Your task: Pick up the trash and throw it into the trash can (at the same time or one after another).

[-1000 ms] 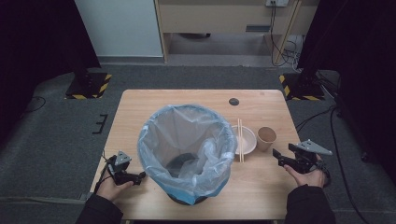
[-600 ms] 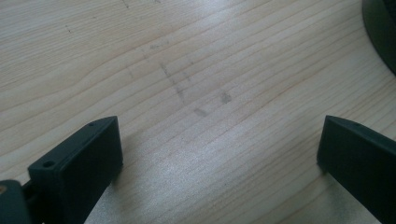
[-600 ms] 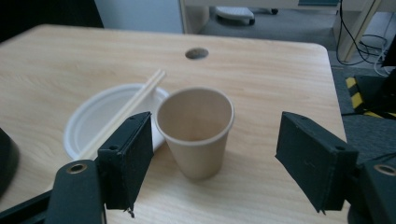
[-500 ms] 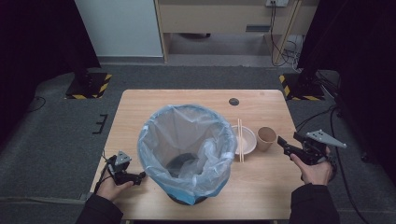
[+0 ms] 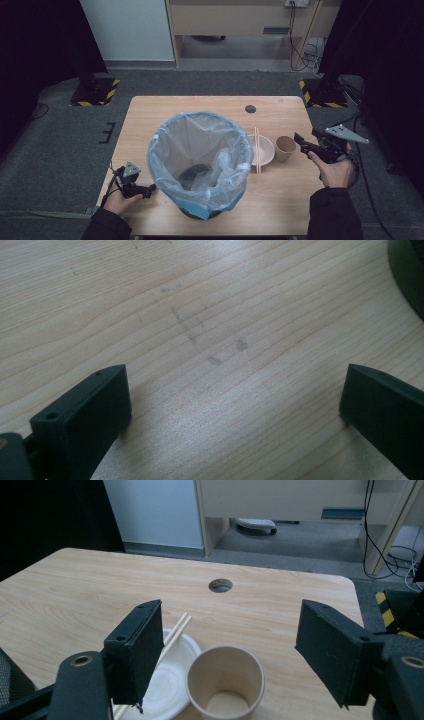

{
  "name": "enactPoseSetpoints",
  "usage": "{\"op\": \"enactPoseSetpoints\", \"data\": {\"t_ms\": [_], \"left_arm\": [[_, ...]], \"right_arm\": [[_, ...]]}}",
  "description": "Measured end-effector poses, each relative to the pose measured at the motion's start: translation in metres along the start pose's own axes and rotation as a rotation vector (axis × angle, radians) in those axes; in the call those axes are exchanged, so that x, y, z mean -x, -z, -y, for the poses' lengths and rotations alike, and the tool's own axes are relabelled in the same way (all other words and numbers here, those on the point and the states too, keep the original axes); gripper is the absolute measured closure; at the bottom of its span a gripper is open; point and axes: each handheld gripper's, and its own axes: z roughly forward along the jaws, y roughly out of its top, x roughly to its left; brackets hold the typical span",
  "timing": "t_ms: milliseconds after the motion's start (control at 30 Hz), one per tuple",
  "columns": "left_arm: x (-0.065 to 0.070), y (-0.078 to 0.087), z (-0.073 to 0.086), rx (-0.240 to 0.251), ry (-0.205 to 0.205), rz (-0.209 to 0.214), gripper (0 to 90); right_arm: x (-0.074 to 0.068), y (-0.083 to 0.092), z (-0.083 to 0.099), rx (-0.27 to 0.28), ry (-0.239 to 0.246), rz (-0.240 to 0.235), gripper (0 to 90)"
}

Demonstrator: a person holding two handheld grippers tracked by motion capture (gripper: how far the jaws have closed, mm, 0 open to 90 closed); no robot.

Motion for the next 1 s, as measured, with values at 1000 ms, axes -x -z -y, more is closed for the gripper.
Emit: {"op": "enactPoseSetpoints", "data": {"t_ms": [1000], "left_arm": [[0.001, -0.001, -0.001, -0.001, -0.001, 0.002, 0.0]], "right_arm": [[0.030, -0.069, 0.042, -0.209, -0.024, 0.066, 47.5]]}}
